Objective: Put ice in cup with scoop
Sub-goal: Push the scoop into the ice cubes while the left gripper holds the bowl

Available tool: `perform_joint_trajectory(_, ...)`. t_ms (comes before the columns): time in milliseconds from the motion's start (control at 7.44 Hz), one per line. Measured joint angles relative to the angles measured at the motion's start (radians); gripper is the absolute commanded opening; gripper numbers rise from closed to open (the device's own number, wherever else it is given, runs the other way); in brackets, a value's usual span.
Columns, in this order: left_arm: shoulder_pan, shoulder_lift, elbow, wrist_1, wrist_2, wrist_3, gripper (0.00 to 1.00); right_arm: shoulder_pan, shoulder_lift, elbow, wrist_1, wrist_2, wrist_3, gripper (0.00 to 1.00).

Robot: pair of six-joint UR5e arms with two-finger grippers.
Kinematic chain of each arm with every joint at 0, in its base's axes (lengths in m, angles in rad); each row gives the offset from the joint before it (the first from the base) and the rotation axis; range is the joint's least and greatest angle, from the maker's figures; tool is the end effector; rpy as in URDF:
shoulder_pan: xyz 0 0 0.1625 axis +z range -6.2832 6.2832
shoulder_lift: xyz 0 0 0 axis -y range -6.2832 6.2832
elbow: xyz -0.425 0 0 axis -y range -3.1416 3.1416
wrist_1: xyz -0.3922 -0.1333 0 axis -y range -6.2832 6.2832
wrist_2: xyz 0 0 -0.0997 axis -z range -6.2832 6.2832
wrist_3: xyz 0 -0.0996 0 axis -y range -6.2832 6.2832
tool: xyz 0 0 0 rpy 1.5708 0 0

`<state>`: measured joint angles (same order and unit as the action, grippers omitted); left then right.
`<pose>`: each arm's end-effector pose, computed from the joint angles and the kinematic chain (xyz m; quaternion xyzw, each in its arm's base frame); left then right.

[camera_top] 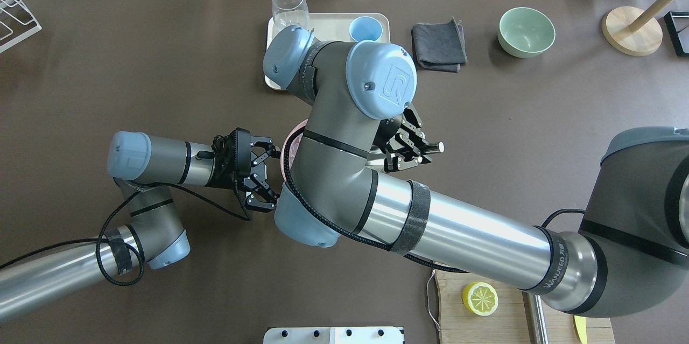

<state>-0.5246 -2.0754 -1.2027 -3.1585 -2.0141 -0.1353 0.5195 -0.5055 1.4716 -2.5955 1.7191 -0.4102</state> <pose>0.5325 -0.4128 0.3689 0.5354 0.5314 0.4292 0.4968 -0.5389 -0.4448 0.1498 -0.0511 -0.0611 -0.6637 0.7438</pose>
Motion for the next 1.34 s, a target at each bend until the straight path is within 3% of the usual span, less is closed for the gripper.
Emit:
perform_joint_trajectory(672, 0.001, 0.0, 0.0, 0.0, 0.0, 0.0, 0.98, -0.002, -0.014, -0.04, 0.195, 0.016, 0.104, 0.0)
perform_joint_trajectory(1344, -0.004, 0.002, 0.001, 0.016, 0.0, 0.002, 0.98, -0.004, -0.099, 0.066, 0.328, 0.06, 0.265, 0.0)
